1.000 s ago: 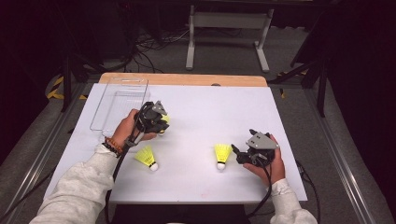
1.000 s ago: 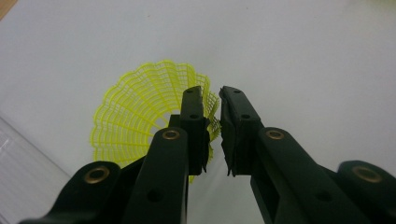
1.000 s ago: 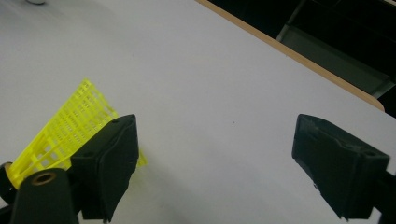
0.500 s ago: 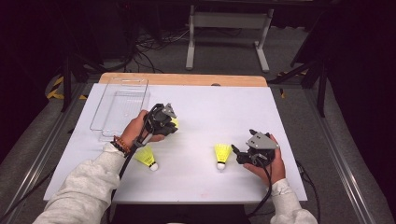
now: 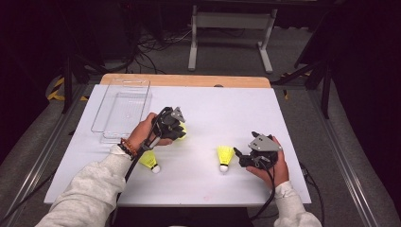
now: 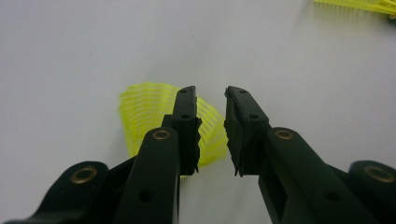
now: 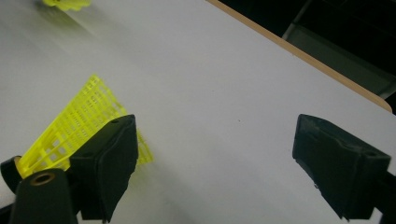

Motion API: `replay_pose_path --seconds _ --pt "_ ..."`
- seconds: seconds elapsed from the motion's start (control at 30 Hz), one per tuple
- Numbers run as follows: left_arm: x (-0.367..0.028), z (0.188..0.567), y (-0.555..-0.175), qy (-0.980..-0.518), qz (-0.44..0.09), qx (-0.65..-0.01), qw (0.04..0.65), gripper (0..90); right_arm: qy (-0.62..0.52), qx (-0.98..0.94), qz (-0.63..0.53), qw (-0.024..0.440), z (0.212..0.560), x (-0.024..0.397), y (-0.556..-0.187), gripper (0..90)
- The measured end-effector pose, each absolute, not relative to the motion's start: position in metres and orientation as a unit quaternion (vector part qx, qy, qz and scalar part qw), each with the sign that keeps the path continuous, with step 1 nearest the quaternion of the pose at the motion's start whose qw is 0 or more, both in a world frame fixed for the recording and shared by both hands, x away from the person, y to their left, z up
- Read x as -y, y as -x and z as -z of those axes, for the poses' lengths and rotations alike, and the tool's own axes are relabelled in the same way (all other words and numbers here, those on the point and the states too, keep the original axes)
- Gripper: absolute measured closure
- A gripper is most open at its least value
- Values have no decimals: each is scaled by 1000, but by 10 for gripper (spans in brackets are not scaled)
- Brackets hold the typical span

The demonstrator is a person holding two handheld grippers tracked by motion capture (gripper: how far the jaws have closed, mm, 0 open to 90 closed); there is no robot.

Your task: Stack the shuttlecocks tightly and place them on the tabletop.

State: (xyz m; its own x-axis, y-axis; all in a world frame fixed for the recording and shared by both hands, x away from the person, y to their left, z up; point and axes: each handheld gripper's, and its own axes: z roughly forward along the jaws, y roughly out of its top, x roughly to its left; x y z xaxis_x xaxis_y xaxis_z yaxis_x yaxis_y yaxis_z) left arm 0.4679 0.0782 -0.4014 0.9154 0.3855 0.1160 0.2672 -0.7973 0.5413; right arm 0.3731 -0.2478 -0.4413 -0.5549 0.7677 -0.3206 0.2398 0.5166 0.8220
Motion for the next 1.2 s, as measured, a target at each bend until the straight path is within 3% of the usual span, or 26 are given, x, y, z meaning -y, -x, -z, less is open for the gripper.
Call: replay_pose_path --seconds 1.2 --pt "-85 389 -474 -922 -136 -195 305 652 -307 -813 -366 333 445 246 -375 146"
